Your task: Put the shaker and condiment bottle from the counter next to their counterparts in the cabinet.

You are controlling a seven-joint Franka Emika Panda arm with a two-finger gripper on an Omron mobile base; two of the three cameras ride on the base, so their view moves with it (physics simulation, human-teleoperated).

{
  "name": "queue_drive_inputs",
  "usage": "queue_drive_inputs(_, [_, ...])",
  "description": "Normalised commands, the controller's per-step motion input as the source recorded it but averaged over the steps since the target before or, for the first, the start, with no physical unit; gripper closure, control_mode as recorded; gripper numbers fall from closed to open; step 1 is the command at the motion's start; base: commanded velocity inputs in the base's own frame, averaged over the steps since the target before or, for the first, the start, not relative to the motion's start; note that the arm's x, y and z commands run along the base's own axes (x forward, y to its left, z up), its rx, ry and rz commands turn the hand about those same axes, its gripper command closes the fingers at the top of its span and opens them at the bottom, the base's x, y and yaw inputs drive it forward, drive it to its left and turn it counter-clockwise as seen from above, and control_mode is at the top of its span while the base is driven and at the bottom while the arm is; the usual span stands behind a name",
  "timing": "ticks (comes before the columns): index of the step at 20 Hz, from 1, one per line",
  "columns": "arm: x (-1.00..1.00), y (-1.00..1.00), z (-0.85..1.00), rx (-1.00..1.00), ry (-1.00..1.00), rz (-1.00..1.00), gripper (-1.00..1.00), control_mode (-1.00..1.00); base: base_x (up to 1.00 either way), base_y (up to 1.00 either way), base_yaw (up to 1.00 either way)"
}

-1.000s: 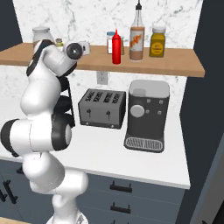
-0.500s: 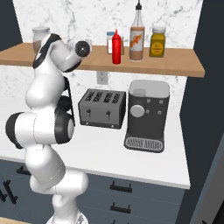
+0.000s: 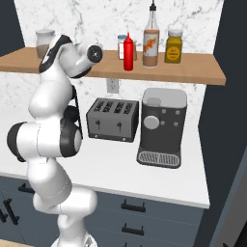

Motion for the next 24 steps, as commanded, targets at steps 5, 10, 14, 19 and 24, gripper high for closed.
queue_drive_inputs(5, [0.05,0.25,-0.03,0.00,-0.03,0.00,1.00,-1.00,0.00,0.00,0.00])
queue_drive_inputs(10, [0.11,0.21,-0.03,0.01,-0.02,0.00,1.00,-1.00,0.00,0.00,0.00])
queue_drive_inputs(14, [0.06,0.06,-0.08,0.01,-0.03,0.00,-1.00,-1.00,0.00,0.00,0.00])
queue_drive_inputs(19, [0.00,-0.01,-0.12,0.00,-0.04,0.02,-1.00,-1.00,0.00,0.00,0.00])
queue_drive_inputs(24, [0.00,-0.14,-0.08,0.00,-0.05,0.05,-1.00,-1.00,0.00,0.00,0.00])
